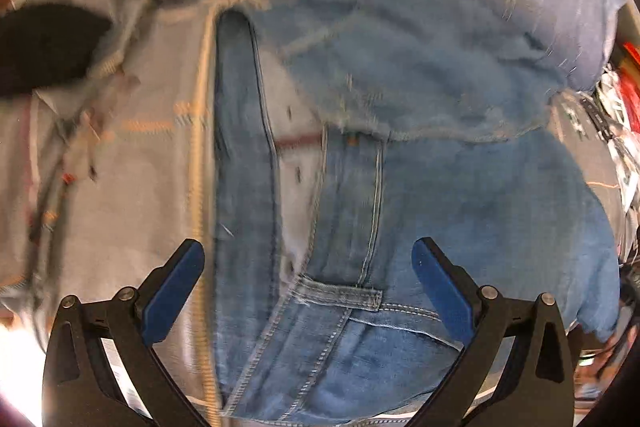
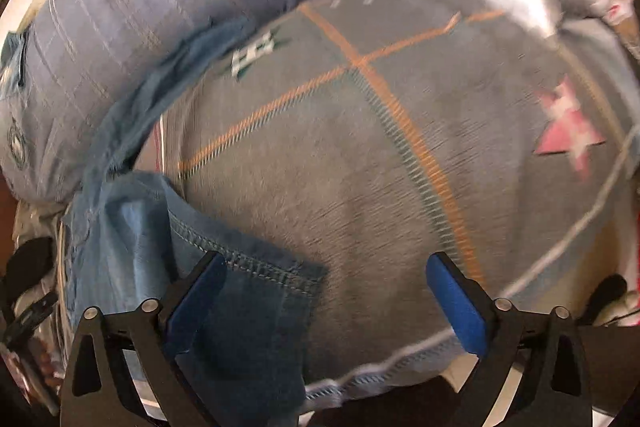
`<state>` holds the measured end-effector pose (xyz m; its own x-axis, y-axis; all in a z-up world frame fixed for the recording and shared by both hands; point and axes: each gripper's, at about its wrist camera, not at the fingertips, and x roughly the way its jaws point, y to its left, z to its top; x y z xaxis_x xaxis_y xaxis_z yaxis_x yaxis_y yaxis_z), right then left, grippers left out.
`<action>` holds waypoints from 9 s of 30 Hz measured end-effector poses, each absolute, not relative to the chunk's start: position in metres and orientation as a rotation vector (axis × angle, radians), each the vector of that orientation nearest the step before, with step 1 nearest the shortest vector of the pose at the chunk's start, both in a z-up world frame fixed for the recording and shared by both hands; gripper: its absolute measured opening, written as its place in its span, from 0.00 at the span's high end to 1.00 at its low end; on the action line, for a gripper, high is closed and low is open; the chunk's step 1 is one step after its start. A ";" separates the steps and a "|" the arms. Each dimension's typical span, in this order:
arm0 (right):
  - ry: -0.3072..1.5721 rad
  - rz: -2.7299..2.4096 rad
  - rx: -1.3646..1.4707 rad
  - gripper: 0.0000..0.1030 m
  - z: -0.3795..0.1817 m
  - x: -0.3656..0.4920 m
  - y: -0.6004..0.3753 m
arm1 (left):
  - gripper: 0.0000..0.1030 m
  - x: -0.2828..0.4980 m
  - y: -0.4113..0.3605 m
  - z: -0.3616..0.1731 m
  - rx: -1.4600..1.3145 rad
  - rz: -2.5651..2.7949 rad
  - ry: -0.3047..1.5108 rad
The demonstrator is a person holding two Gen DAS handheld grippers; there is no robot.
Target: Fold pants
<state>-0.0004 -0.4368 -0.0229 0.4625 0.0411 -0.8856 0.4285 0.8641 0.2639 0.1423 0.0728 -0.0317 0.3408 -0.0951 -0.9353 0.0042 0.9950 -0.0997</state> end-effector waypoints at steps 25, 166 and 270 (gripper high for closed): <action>0.997 -0.328 0.283 0.84 0.006 0.073 -0.476 | 0.80 0.132 0.068 -0.017 -0.230 -0.116 1.224; 0.727 -0.061 0.537 0.97 0.072 0.044 -0.451 | 0.95 0.165 0.099 0.093 -0.678 -0.377 0.994; 0.929 0.251 0.105 0.63 0.014 0.152 -0.277 | 0.41 0.174 0.126 -0.015 -0.765 -0.287 1.193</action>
<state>0.1523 -0.2773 0.0144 0.5719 0.2590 -0.7783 -0.1686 0.9657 0.1975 0.1742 0.1264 -0.0151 0.3694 -0.5795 -0.7264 -0.1851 0.7201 -0.6687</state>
